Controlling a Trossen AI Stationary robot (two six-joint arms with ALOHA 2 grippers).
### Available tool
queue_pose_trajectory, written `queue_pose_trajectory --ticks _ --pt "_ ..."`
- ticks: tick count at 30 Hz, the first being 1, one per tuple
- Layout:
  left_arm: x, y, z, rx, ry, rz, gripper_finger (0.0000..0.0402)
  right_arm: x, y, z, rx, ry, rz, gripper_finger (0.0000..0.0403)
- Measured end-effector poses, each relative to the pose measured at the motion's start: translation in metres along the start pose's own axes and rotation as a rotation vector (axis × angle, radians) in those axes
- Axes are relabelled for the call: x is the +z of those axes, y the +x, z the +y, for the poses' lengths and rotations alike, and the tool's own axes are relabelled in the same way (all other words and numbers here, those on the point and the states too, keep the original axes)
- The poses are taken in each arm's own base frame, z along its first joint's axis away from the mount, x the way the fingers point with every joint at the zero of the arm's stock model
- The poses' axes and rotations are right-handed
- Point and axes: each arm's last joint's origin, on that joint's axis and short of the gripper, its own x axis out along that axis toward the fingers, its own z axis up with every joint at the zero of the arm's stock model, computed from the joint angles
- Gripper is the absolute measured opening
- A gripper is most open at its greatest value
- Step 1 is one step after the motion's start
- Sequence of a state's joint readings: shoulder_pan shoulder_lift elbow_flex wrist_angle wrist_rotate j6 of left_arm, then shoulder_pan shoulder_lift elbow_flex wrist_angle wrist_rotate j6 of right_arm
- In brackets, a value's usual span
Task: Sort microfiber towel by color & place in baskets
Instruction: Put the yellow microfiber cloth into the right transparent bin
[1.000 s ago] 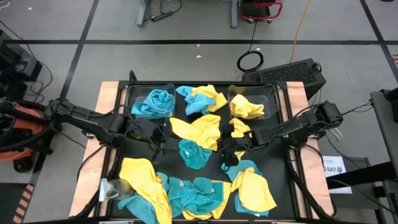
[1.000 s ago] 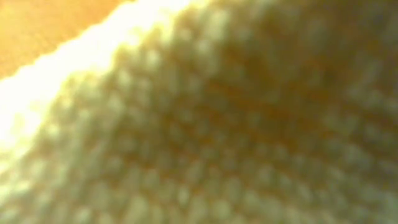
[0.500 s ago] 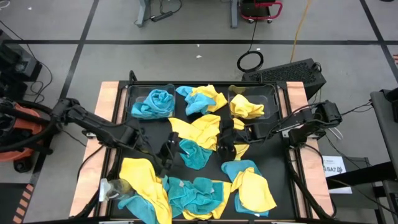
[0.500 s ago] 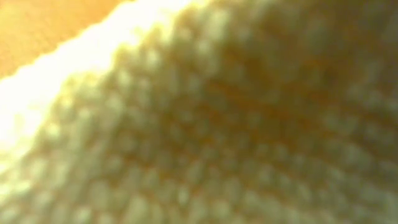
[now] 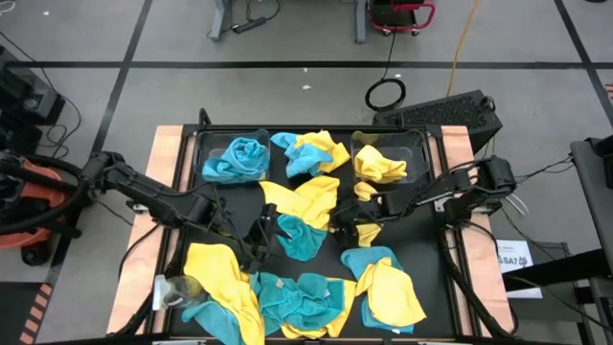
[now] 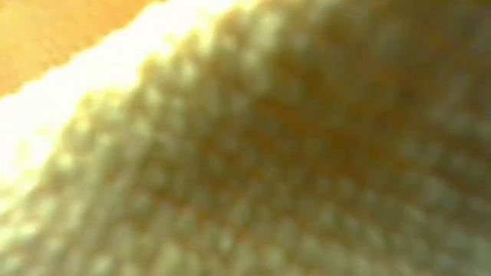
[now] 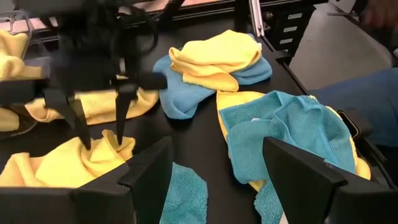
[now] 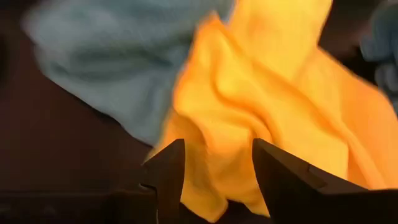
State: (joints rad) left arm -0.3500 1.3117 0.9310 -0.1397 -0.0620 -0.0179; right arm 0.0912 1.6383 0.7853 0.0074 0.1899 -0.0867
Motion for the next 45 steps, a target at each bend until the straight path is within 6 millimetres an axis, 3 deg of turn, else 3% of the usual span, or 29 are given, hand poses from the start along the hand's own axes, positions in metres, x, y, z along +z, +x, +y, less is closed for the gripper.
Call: queue_pose_trajectory --ticks 10,14,20,27,31,37,45 --pt "0.000 0.000 0.000 -0.001 0.000 -0.002 0.0255 -0.004 0.016 -0.006 -0.090 0.012 0.000 0.0164" --pt "0.000 0.000 0.000 -0.001 0.000 -0.003 0.0255 -0.002 0.016 -0.011 -0.101 0.024 -0.016 0.0123" --pt "0.000 0.000 0.000 0.000 0.000 -0.001 0.0255 -0.003 0.017 -0.015 -0.114 0.023 -0.012 0.0020" --pt "-0.001 0.001 0.000 0.015 -0.001 0.005 0.0255 0.005 0.013 -0.016 -0.137 0.005 -0.031 0.0003" --pt "-0.003 0.007 0.000 0.038 0.001 0.017 0.0255 0.023 -0.003 -0.018 -0.149 -0.018 -0.091 0.0002" --pt "-0.010 0.023 0.004 0.092 0.002 0.046 0.0255 0.053 -0.041 -0.024 -0.201 -0.054 -0.195 0.0001" --pt "-0.004 0.030 0.012 0.294 0.044 -0.021 0.0255 0.081 -0.094 -0.037 -0.233 -0.067 -0.337 0.0001"
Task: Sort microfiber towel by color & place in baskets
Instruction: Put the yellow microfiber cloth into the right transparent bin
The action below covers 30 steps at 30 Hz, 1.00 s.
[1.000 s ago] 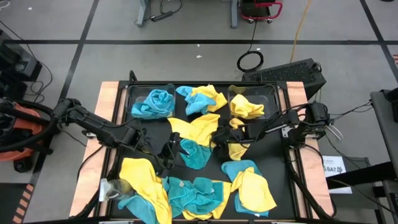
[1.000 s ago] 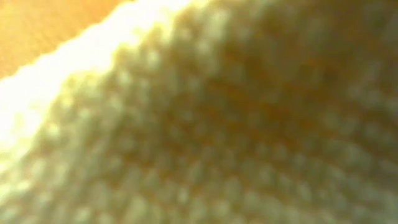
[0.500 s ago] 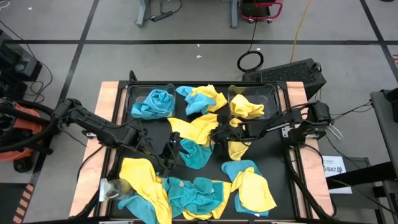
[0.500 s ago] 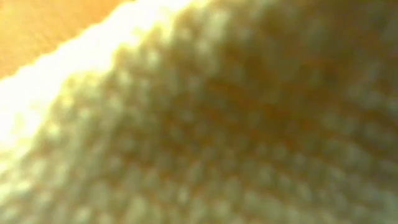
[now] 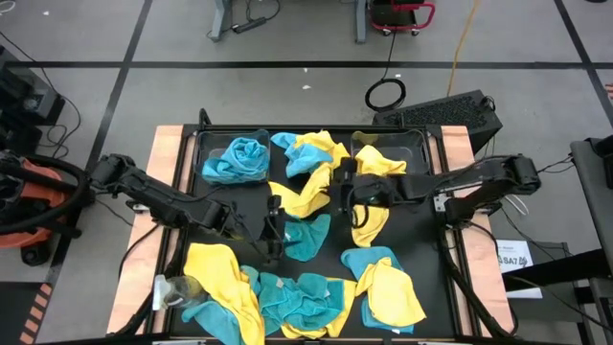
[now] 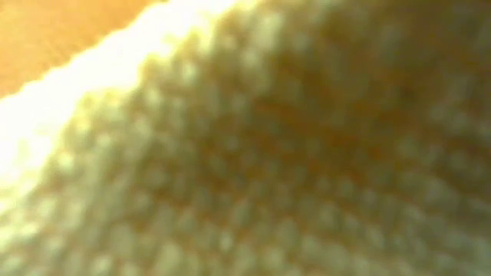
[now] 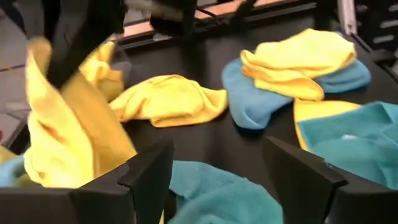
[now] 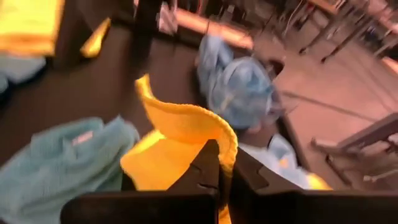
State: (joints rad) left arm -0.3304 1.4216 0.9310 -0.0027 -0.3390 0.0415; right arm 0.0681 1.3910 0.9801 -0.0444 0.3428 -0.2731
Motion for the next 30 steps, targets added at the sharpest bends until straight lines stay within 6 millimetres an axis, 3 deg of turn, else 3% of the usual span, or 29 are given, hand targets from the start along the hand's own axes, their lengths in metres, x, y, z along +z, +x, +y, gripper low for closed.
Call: queue_pose_trajectory --ticks 7,15,23,30 --pt "0.002 0.007 0.011 0.051 -0.065 -0.032 0.0255 0.030 -0.030 -0.019 -0.024 0.003 -0.098 0.0000" --pt "-0.003 0.032 0.018 0.093 -0.169 -0.077 0.0255 0.056 -0.044 -0.031 -0.045 -0.031 -0.159 0.0000" --pt "-0.014 0.056 0.029 0.325 -0.234 -0.090 0.0255 0.062 -0.048 -0.030 -0.037 -0.053 -0.173 0.0000" --pt "-0.016 0.057 0.039 0.487 -0.247 -0.085 0.0255 0.063 -0.049 -0.026 -0.021 -0.061 -0.173 0.0000"
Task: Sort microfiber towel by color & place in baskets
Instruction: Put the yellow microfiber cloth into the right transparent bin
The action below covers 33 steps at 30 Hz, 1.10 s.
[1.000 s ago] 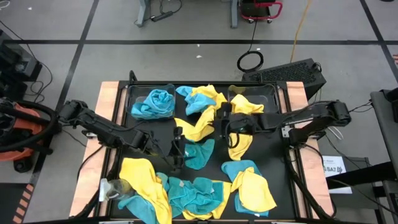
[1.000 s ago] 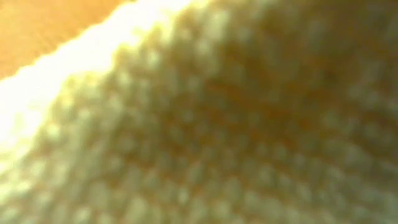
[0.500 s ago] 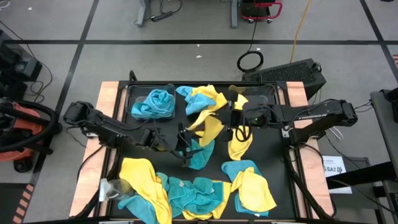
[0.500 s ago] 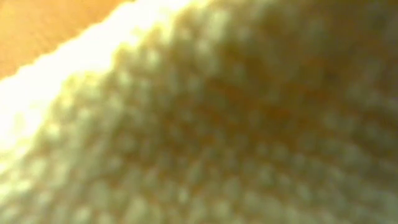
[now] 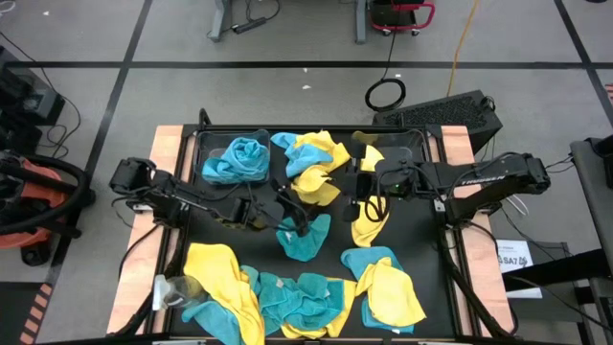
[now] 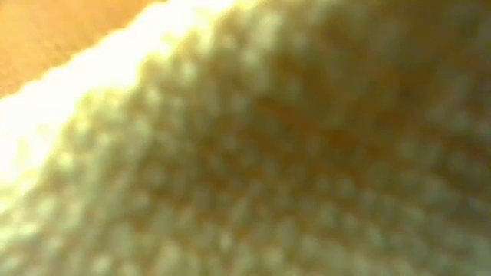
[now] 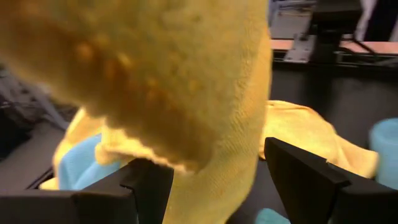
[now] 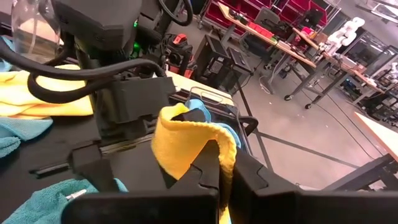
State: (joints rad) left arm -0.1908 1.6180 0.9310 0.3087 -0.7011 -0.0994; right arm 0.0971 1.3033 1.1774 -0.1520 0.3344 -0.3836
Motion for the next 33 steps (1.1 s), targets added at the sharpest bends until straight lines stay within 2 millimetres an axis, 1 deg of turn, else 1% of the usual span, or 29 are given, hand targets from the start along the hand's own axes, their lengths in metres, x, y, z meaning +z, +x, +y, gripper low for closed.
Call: queue_pose_trajectory --ticks 4,7,9,17,21,24,27,30,33 --pt "0.002 -0.001 -0.001 -0.010 -0.014 -0.017 0.0255 0.000 0.000 0.001 0.002 -0.004 -0.001 0.0000" --pt "0.001 -0.006 -0.010 -0.099 -0.002 -0.009 0.0255 0.000 0.000 0.001 0.003 -0.005 0.001 0.0000" --pt "-0.001 -0.011 -0.016 -0.119 0.013 -0.002 0.0255 -0.001 0.000 0.001 0.006 -0.007 0.008 0.0000" --pt "-0.002 -0.022 -0.026 -0.074 0.033 -0.020 0.0255 -0.001 0.000 0.001 0.008 -0.009 0.013 0.0000" --pt "-0.002 -0.025 -0.026 0.004 0.068 -0.032 0.0255 -0.002 0.000 0.002 0.010 -0.007 0.019 0.0000" --pt "-0.001 -0.025 -0.026 0.016 0.084 -0.044 0.0255 -0.003 0.000 0.002 0.014 0.001 0.029 0.0000" --pt "0.001 -0.017 -0.019 -0.039 0.071 -0.038 0.0255 -0.002 0.000 0.002 0.013 0.002 0.024 0.0000" --pt "-0.001 0.001 -0.010 -0.135 -0.008 -0.016 0.0255 0.000 0.000 0.001 0.007 0.010 0.002 0.0000" --pt "-0.006 0.017 -0.004 -0.143 -0.035 -0.019 0.0255 0.003 0.000 0.001 0.031 0.026 -0.034 0.0000"
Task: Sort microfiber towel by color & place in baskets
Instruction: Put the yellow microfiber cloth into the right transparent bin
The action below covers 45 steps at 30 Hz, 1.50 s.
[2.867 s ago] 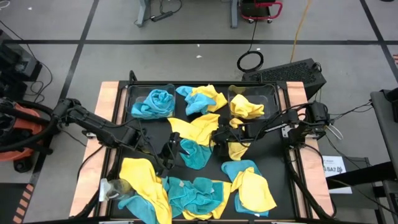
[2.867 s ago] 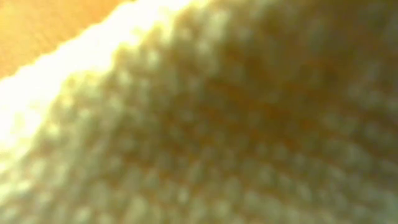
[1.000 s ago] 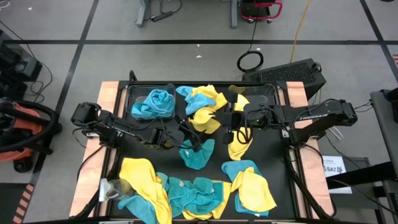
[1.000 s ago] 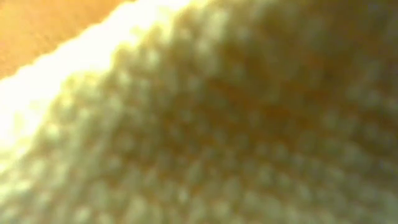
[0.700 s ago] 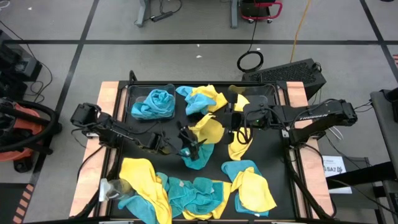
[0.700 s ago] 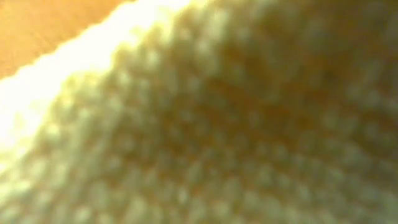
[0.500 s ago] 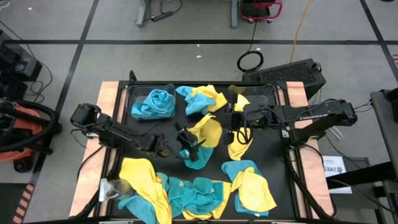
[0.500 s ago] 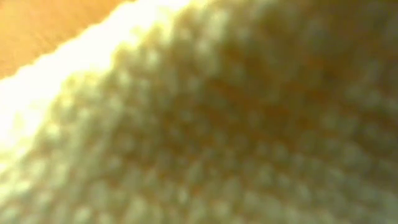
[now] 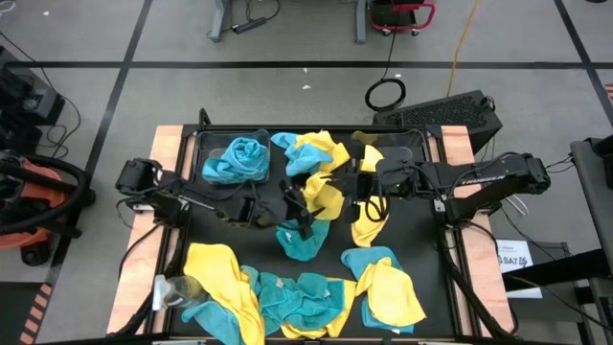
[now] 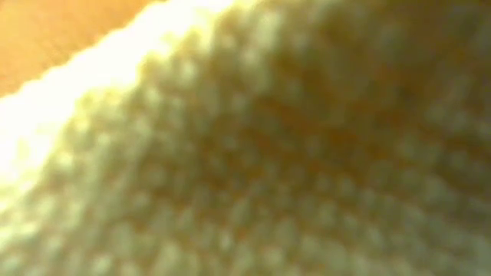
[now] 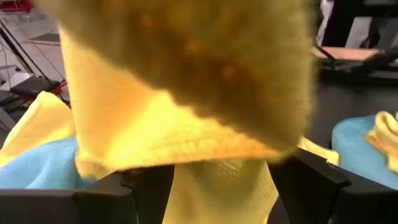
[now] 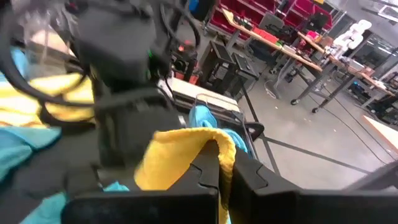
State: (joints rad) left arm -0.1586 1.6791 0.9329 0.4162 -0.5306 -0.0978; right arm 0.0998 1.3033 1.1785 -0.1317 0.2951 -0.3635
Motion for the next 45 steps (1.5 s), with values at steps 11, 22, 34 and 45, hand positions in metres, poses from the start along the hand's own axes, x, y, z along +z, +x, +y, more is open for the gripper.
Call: queue_pose_trajectory --ticks 11,22,34,45 --pt "0.005 0.014 0.023 0.136 0.090 -0.049 0.0124 -0.004 -0.005 0.016 0.083 0.001 0.063 0.0000" --pt "0.033 -0.004 0.031 0.061 0.222 -0.109 0.0008 -0.031 -0.018 0.049 0.219 0.064 0.374 0.0000" --pt "0.069 -0.029 0.025 -0.268 0.202 -0.284 0.0006 -0.087 -0.001 0.058 0.142 0.128 0.430 0.0004" --pt "0.070 -0.032 0.021 -0.337 0.219 -0.294 0.0005 -0.104 -0.003 0.058 0.036 0.067 0.517 0.0120"
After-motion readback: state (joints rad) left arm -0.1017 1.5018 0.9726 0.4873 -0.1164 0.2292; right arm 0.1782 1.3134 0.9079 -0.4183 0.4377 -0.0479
